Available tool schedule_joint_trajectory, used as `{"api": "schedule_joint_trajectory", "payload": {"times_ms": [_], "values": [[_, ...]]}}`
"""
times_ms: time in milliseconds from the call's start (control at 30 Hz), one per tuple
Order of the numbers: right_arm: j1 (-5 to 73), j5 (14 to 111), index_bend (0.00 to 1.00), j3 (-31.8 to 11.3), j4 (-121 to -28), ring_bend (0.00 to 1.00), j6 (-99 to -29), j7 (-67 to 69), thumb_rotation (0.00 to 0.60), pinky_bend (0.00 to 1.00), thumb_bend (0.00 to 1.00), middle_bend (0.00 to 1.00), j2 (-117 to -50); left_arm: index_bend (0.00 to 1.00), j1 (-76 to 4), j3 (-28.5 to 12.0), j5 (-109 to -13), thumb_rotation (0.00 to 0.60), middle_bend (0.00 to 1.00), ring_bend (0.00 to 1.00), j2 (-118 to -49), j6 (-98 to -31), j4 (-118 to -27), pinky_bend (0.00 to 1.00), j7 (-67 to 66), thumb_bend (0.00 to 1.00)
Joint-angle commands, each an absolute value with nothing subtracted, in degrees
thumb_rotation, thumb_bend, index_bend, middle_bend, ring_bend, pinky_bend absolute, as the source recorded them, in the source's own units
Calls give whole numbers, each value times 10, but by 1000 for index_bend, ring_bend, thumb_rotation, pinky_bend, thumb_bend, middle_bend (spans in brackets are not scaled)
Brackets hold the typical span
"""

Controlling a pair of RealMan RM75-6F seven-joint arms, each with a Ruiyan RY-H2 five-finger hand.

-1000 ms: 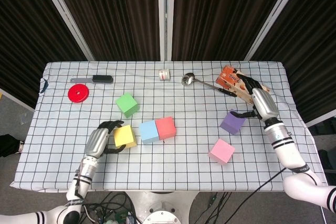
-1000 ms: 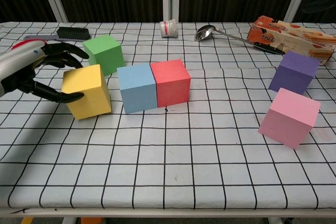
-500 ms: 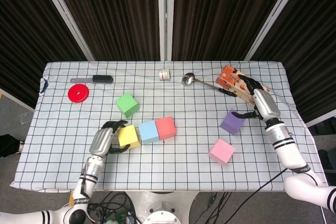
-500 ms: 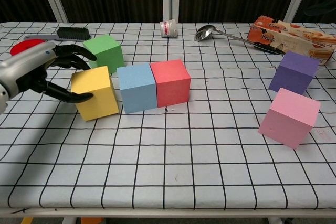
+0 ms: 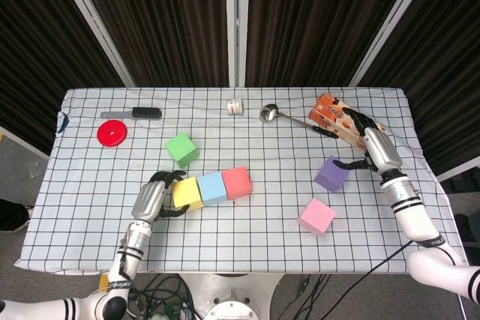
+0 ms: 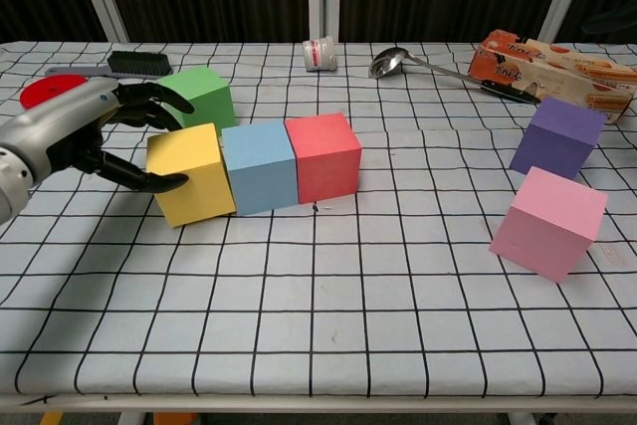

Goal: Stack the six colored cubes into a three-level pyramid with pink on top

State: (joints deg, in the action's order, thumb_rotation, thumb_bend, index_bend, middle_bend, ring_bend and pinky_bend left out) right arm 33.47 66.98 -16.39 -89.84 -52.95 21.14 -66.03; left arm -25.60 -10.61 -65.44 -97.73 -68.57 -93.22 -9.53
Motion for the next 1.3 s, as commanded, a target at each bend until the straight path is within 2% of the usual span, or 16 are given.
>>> {"api": "schedule_joint_trajectory", "payload": {"times_ms": [33, 1300], "values": [[334, 671, 0, -164, -896, 0, -528, 215, 600, 0, 57, 63, -661, 231, -258, -107, -655, 600, 565, 197, -979, -684, -929, 124, -95, 247], [319, 676, 0, -160, -877, 0, -524, 243, 600, 0, 58, 64, -659, 230, -300, -132, -658, 600, 565, 197, -1000, -640, -867, 124, -57, 261]]}}
